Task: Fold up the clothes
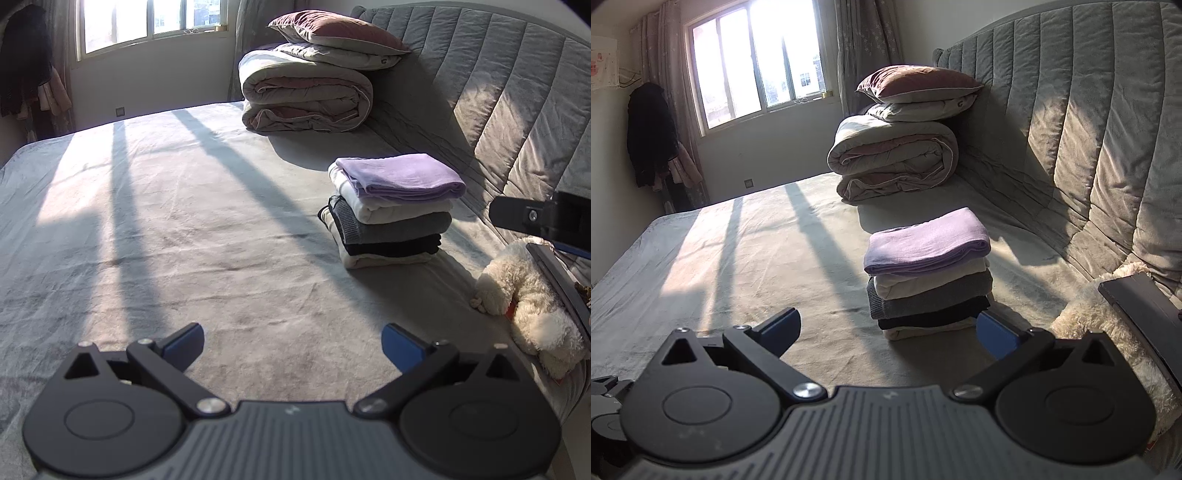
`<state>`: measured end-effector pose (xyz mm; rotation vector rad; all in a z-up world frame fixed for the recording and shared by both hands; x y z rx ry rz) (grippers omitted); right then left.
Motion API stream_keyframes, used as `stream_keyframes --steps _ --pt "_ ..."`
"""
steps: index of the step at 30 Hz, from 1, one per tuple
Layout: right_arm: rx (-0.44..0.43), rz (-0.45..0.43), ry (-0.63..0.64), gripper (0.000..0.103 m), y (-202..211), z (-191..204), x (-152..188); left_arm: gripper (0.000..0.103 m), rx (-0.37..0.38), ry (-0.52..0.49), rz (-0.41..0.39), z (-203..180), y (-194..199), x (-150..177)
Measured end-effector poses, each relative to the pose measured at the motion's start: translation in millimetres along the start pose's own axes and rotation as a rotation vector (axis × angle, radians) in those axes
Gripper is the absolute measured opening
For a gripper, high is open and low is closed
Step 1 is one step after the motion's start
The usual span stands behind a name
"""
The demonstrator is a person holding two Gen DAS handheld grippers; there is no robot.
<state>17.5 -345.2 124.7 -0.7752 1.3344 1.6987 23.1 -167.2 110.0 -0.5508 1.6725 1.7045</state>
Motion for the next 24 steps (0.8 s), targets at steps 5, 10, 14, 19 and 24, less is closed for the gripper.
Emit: stream_keyframes --steps 5,10,14,19,24 --pt "-0.005 0.046 -0.002 0.103 3 8 14 0.102 -0.036 -0.037 -0.017 6 11 11" --pt "0.008 0.071 -0.013 0.103 6 17 26 0.102 -0.041 -0.052 -0.016 8 15 15" --pt "0.037 0.062 0.004 0.103 9 23 33 0.102 -0.039 -0.059 -0.022 9 19 21" --pt "0.034 0.07 0.006 0.103 9 29 40 0.102 -0.043 -0.067 -0.026 13 23 26" --pt "0.048 0.095 -0.006 0.103 6 37 47 0.102 -0.052 -0.075 -0.034 19 25 30"
Point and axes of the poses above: each gripper's, at about its wrist camera, not at the fingertips, and y roughly against the way its jaws point, z to its left, x to its underside, the point moved 2 cm from there along -y, roughly the way its jaws point, and after that the axes turned 11 degrees about -x, right-handed, at the moved point
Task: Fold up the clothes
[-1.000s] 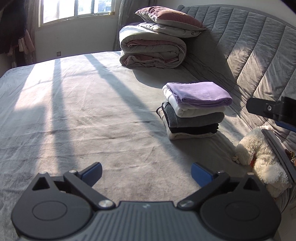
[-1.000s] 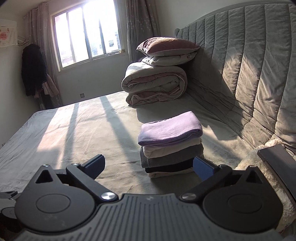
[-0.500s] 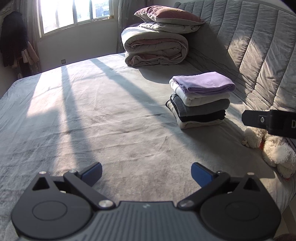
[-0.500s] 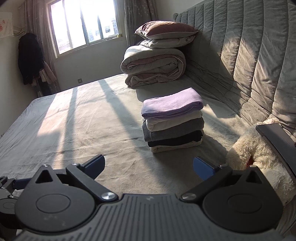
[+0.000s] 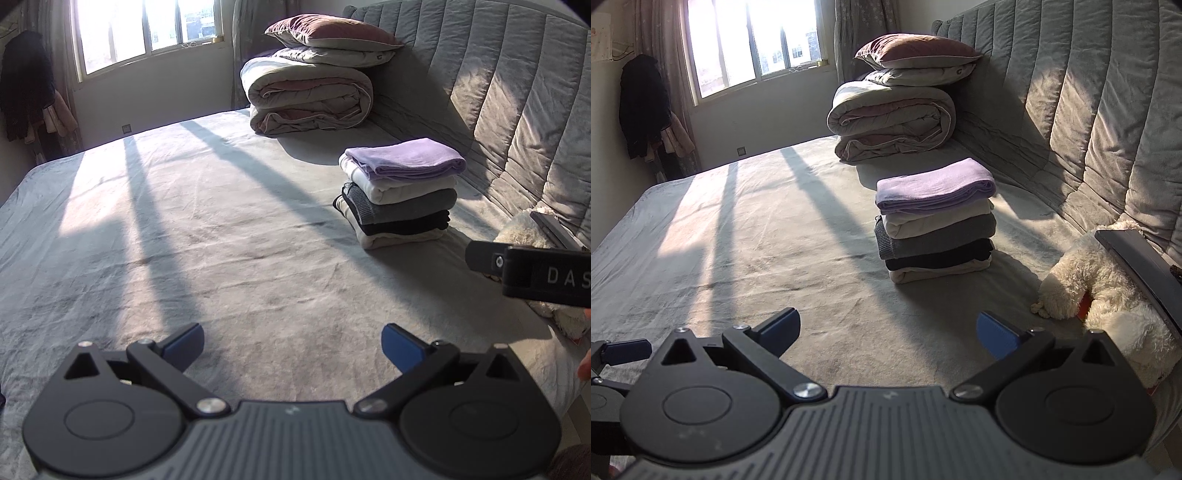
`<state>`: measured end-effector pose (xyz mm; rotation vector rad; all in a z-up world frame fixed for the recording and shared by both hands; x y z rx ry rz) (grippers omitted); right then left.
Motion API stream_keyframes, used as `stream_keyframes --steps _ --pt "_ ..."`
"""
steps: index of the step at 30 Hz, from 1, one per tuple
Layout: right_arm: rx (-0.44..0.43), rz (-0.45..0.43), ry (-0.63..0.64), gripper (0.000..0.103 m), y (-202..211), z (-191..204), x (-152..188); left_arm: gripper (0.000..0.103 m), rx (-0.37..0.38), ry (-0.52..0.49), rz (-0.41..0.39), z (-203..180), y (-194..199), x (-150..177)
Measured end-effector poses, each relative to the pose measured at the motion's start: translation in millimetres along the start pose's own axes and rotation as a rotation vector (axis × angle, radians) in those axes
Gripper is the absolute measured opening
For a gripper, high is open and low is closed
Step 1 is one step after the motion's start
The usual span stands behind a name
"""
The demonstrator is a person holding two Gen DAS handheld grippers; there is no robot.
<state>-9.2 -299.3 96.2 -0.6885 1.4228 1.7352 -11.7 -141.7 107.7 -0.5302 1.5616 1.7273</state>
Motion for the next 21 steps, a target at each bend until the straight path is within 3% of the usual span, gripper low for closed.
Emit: stream_keyframes --steps 21 --pt "0.004 0.086 0.017 0.103 -42 28 17 0.102 0.012 0.007 0.047 26 -36 15"
Point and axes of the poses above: each gripper's, at about its wrist camera, not at the fingertips, and y roughly against the way its jaws point, z to its left, x to its underside, the point moved 2 cm from there along -y, roughly the way its jaws point, and after that the axes turned 11 degrees about -x, right-handed, at the moved point
